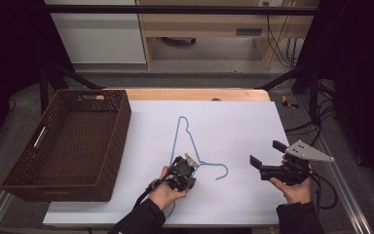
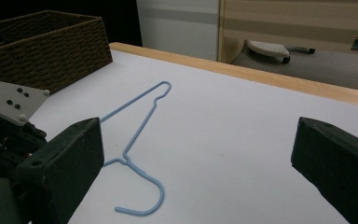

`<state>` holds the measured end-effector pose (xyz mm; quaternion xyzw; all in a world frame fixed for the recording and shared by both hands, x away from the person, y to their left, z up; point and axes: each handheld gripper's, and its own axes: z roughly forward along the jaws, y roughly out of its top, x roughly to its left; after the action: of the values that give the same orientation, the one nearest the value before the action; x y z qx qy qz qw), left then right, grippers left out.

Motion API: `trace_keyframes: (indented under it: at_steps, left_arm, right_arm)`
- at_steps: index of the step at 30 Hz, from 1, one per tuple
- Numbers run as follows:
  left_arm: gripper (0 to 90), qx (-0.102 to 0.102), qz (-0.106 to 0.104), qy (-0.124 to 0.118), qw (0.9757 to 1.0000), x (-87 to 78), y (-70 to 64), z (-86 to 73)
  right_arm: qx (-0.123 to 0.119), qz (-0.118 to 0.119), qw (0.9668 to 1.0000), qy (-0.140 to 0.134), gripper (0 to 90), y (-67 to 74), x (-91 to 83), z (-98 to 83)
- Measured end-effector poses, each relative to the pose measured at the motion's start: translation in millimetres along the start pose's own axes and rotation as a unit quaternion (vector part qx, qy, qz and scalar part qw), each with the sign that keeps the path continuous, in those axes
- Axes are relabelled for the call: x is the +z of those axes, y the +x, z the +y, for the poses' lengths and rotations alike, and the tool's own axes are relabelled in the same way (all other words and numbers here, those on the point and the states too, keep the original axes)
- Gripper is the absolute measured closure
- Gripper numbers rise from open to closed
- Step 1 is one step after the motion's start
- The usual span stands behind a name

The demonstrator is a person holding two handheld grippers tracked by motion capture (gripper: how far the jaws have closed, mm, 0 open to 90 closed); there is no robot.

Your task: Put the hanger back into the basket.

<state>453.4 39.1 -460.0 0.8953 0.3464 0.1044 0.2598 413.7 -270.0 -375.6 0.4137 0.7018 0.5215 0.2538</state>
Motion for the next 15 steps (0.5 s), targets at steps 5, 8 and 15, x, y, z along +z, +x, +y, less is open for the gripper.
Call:
trace_keyframes:
  at_steps: [5,8,15]
  left_arm:
    - [78.3,-0.004,0.018,0.008,0.9998,0.7,-5.4,2.4]
    - [80.4,-0.002,0.027,0.012,0.9996,1.1,-9.2,3.4]
    - [84.7,-0.01,0.037,0.022,0.999,1.7,-13.0,6.5]
  right_arm:
    - [-0.006,0.0,1.0,0.003,2.9,0.0,1.5,-0.6]
    - [-0.004,0.001,1.0,0.006,2.9,0.7,2.0,-0.8]
    - [-0.005,0.002,1.0,0.007,2.9,1.0,2.8,-1.2]
